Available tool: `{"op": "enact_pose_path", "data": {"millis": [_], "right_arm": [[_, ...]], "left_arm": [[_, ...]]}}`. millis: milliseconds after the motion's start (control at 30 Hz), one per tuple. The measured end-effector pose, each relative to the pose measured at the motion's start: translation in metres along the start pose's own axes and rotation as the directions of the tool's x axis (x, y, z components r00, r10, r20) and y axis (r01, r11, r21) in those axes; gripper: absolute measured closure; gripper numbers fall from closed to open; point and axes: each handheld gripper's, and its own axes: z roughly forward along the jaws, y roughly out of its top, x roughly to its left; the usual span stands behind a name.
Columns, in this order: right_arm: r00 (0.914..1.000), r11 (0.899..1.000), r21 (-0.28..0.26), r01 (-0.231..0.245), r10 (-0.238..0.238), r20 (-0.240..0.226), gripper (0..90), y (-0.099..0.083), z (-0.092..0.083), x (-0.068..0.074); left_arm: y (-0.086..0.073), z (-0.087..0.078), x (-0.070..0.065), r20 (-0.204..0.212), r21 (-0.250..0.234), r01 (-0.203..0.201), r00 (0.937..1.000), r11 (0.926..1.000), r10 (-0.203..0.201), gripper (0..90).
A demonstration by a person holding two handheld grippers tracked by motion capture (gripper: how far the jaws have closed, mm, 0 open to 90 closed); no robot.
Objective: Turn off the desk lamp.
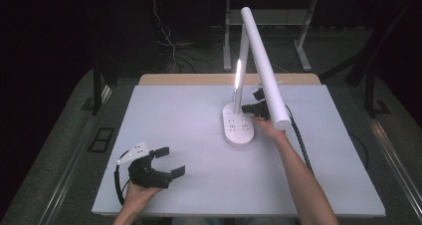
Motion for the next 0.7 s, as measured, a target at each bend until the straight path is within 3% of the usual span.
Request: {"op": "enact_pose_path", "data": {"millis": [167,333,500,533,700], "right_arm": [[0.9998,1.0,-0.018,-0.021,0.021,-0.004,90.0,-0.002,0.001,-0.001],[0.9996,1.0,-0.008,-0.015,0.015,0.022,89.9,-0.001,-0.001,0.003],[0.9997,1.0,-0.018,-0.021,0.021,0.009,89.7,-0.001,-0.004,0.003],[0.9995,0.999,-0.024,-0.028,0.028,0.012,76.4,0.0,-0.005,0.003],[0.9991,0.999,-0.03,-0.018,0.019,0.037,75.9,0.003,-0.016,0.005]], "left_arm": [[0.0,0.0,0.0,0.001,0.0,-0.002,1.0,1.0,0.002,0.0],[0.0,0.0,0.001,0.001,0.001,0.001,1.0,1.0,-0.001,0.0],[0.0,0.001,0.001,0.001,-0.001,0.007,1.0,1.0,-0.007,0.0],[0.0,0.001,0.001,0.0,0.0,0.006,1.0,1.0,-0.006,0.0],[0.0,0.0,0.001,0.002,0.0,0.003,1.0,1.0,-0.003,0.0]]}}
